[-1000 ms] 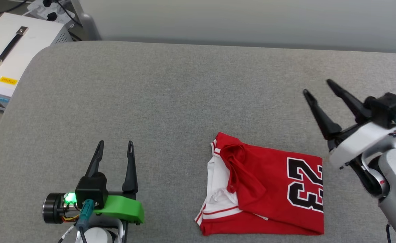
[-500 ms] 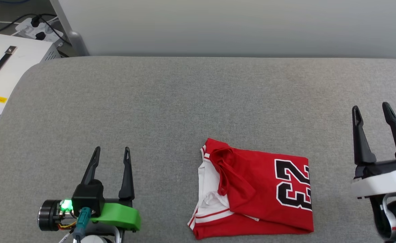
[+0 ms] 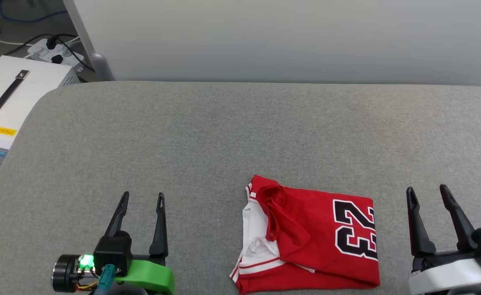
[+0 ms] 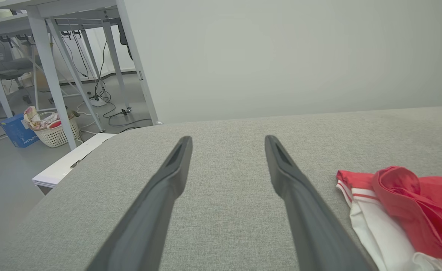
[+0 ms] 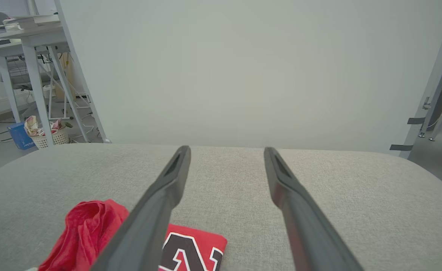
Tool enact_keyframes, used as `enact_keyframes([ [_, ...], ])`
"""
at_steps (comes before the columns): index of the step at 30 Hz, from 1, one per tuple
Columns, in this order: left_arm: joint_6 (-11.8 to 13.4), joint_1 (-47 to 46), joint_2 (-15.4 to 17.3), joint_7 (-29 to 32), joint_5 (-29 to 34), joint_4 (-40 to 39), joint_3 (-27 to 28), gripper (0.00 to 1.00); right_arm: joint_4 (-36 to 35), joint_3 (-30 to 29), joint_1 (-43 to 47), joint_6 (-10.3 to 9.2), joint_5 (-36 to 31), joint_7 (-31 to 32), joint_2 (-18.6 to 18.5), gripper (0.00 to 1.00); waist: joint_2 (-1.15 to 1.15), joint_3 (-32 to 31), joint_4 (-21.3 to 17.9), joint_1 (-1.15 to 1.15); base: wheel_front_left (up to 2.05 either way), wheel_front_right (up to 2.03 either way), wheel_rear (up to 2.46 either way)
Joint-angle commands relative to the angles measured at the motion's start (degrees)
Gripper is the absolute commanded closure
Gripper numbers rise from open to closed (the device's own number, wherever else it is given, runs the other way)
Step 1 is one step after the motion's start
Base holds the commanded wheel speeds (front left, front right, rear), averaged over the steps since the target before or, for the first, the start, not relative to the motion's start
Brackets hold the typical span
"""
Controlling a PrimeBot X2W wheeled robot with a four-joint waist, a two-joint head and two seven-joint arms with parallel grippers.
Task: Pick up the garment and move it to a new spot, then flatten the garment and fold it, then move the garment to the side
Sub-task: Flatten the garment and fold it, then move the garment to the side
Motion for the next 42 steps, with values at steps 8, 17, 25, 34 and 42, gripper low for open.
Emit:
enact_keyframes([
  [8, -0.3, 1.5, 0.1, -0.3, -0.3, -0.4, -0.1, 0.0, 1.7, 0.5, 3.8, -0.05, -0.9, -0.3, 0.9, 0.0, 0.0, -0.5, 0.6, 0.0, 0.0, 0.0, 0.0],
  [17, -0.2, 1.6, 0.2, -0.3, -0.3, -0.2, 0.1, 0.0, 2.6, 0.3, 3.3, -0.05, -1.5, -0.3, 0.9, 0.0, 0.0, -0.7, 1.0, 0.0, 0.0, 0.0, 0.0],
  [25, -0.1, 1.1, 0.1, -0.3, -0.3, -0.1, 0.0, 0.0, 1.3, 0.4, -3.4, -0.05, -1.1, -0.3, -4.3, 0.0, 0.0, 0.0, 1.4, 0.0, 0.0, 0.0, 0.0],
  [34, -0.1, -0.2, -0.1, -0.3, -0.6, -0.3, 0.0, 0.0, -0.1, -0.6, -15.3, -0.05, 8.4, 9.3, -15.6, 0.0, 0.0, 1.8, 2.5, 0.0, 0.0, 0.0, 0.0],
  [42, 0.0, -1.1, -0.3, -0.3, -0.7, -0.6, 0.1, 0.0, -1.4, 1.6, -18.0, -0.05, 23.9, 33.1, -23.8, 0.0, 0.0, 3.4, 3.2, 0.0, 0.0, 0.0, 0.0],
])
